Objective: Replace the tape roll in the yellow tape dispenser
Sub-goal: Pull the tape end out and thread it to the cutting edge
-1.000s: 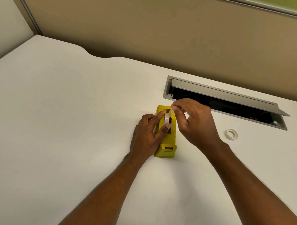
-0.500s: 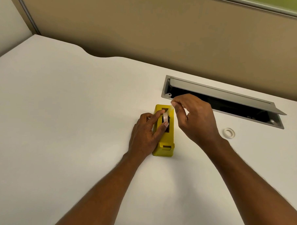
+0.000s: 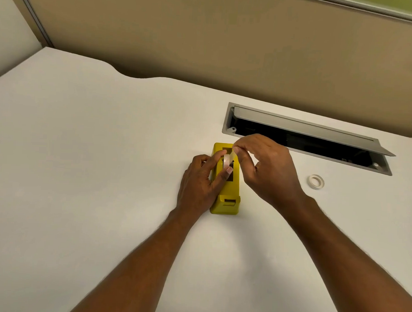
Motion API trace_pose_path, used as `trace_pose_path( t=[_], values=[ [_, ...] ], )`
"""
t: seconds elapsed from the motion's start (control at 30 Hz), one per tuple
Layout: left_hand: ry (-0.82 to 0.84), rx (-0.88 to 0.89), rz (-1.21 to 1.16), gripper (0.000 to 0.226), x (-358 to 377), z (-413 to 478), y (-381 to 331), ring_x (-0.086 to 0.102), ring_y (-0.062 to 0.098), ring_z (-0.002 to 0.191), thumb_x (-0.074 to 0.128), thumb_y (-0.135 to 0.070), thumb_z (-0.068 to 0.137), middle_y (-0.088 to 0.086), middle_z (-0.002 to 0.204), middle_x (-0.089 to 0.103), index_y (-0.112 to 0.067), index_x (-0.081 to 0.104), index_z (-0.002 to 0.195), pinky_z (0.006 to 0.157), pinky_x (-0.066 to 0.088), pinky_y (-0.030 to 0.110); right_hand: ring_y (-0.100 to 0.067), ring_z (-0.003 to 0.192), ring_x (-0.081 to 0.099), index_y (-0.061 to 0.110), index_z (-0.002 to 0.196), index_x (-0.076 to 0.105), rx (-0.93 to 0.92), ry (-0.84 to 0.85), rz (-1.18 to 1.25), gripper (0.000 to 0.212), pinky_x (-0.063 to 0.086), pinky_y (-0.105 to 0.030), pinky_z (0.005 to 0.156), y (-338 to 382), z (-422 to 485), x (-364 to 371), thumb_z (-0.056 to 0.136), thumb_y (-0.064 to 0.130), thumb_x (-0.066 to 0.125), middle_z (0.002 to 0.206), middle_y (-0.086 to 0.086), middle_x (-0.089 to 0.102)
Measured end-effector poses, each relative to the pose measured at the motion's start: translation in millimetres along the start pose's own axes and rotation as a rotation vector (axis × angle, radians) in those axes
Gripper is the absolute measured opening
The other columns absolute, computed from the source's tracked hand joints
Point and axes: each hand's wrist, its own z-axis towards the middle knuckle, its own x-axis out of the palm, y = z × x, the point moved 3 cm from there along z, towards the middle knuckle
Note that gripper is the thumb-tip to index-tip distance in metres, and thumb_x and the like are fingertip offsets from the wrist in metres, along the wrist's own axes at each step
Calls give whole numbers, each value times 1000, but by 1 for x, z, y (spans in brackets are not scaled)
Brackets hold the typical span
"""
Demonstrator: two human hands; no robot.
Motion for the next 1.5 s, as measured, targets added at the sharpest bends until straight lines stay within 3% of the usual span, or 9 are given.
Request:
trace_pose_path(
  t=[0.3, 0.53, 0.73, 1.1, 1.5],
  values=[
    [5, -6, 15, 57, 0, 0, -1, 53, 17, 105, 33, -71, 84, 1, 123, 50, -42, 43, 132, 84, 51, 38, -23, 85, 65, 8, 93, 68, -23, -60, -19, 12, 53, -32, 71, 3, 0, -4, 90, 14, 57, 91, -8, 72],
    [9, 7, -42, 61, -4, -4, -5, 51, 14, 106, 18, -64, 90, 2, 120, 52, -33, 44, 136, 91, 47, 36, -21, 85, 66, 9, 92, 70, -40, -82, 2, 13, 55, -34, 73, 11, -21, -8, 88, 17, 60, 92, -6, 73],
    [13, -11, -52, 49, -4, -4, -5, 51, 14, 108, 24, -48, 95, 2, 123, 51, -33, 45, 137, 94, 45, 39, -20, 86, 66, 10, 92, 71, -50, -58, 1, 16, 56, -33, 73, 15, -44, -3, 87, 22, 61, 92, -6, 73],
    [-32, -39, -52, 51, 2, -1, 0, 50, 13, 111, 32, -59, 89, 1, 126, 51, -36, 51, 131, 85, 40, 24, -19, 83, 65, 10, 87, 73, -76, -30, 21, 18, 55, -30, 72, 15, -81, 11, 86, 25, 63, 89, -5, 74],
    [-48, -18, -26, 50, 3, 2, 2, 50, 15, 111, 41, -60, 87, 1, 126, 52, -37, 50, 130, 87, 46, 30, -23, 93, 67, 10, 88, 75, -147, -77, -40, 16, 53, -33, 82, 1, -103, 27, 86, 23, 65, 95, -6, 75]
  ],
)
